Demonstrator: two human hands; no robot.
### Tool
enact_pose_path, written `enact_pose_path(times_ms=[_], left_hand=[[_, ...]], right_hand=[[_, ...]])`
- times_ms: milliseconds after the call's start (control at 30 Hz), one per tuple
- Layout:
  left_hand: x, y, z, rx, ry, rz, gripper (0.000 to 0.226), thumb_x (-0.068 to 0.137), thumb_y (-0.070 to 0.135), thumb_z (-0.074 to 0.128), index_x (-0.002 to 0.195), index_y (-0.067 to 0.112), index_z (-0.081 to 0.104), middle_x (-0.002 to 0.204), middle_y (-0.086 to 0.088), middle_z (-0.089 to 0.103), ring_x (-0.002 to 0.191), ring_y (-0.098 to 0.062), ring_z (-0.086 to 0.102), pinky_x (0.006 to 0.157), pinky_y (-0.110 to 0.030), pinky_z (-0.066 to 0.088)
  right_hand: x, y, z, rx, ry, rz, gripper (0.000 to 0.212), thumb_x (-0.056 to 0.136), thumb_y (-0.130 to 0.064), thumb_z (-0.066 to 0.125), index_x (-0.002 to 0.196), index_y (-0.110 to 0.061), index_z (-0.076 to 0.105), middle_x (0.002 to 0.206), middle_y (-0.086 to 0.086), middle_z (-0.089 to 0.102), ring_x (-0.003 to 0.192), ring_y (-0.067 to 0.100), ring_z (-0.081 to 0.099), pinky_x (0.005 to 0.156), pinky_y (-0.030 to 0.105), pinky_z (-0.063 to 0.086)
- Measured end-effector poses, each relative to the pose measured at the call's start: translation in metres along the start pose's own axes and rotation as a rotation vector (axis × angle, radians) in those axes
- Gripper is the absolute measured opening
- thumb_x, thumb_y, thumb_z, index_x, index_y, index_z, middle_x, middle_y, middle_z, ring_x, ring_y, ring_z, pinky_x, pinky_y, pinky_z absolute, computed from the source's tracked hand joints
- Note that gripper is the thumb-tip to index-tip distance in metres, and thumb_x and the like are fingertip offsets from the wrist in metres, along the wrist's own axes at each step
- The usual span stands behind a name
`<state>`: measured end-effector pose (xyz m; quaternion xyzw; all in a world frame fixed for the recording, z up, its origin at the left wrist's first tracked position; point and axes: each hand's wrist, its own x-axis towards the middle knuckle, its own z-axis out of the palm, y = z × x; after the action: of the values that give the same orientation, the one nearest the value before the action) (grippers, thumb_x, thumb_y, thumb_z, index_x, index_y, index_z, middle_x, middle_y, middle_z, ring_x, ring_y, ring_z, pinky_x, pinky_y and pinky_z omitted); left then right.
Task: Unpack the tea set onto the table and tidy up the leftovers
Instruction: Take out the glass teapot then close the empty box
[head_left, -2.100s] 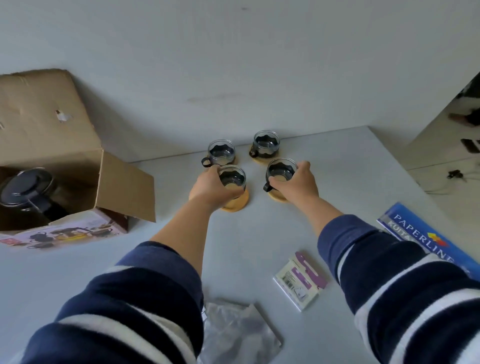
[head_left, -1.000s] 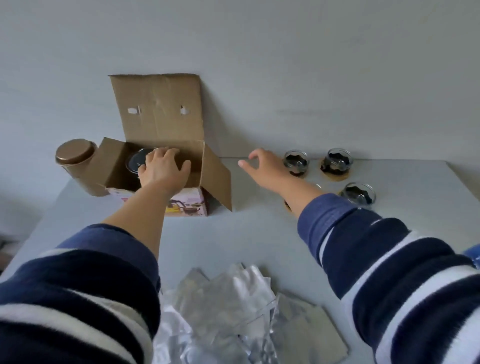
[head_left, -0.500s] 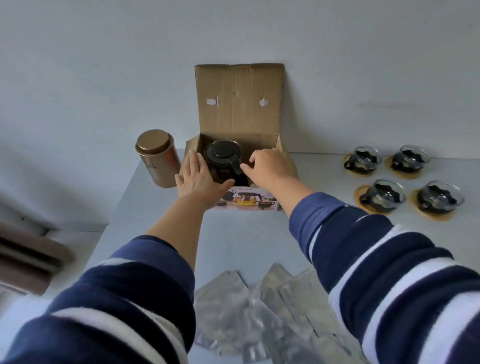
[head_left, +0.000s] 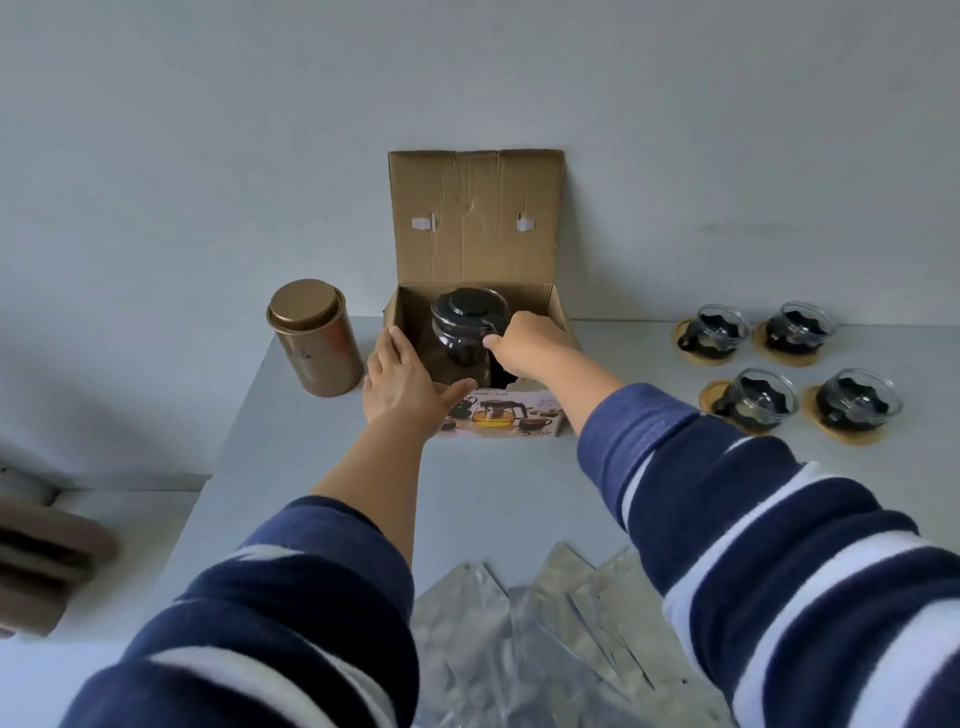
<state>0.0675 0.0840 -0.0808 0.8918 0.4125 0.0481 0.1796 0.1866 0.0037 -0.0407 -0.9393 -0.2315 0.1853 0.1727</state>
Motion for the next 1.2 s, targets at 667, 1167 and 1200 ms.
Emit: enact_pose_path(times_ms=[667,1167,1200], left_hand=[[0.002,-0.006,-0.003,-0.021,-0.009,-0.029,0.116,0.079,0.067,0.057,0.154,0.007,-0.007,0.162,-0.010,0.003,0.147,-0.035,0.011,0.117,-0.046,0.024],[-0.001,-0.007,-0.001,-0.066,0.012,-0.010,0.114,0.079,0.067,0.056,0.154,0.007,-0.005,0.162,-0.010,0.003,0.147,-0.034,0.010,0.117,-0.047,0.023],[-0.001,-0.006,-0.001,-0.068,0.014,-0.010,0.113,0.079,0.066,0.056,0.154,0.007,-0.005,0.162,-0.010,0.004,0.147,-0.034,0.010,0.117,-0.047,0.023]], right_hand=[[-0.008,0.102,-0.095,0.128,0.408,0.153,0.038,0.097,-0.044,0.036,0.119,-0.014,0.048,0.107,0.012,0.067,0.094,0.035,0.067,0.081,0.039,0.051],[0.004,0.151,-0.037,0.173,0.363,0.364,0.039,0.099,-0.034,0.044,0.130,-0.010,0.045,0.127,0.017,0.058,0.117,0.037,0.055,0.086,0.040,0.046],[0.004,0.151,-0.036,0.160,0.367,0.371,0.039,0.099,-0.033,0.044,0.130,-0.010,0.045,0.127,0.017,0.058,0.116,0.037,0.056,0.085,0.040,0.046]])
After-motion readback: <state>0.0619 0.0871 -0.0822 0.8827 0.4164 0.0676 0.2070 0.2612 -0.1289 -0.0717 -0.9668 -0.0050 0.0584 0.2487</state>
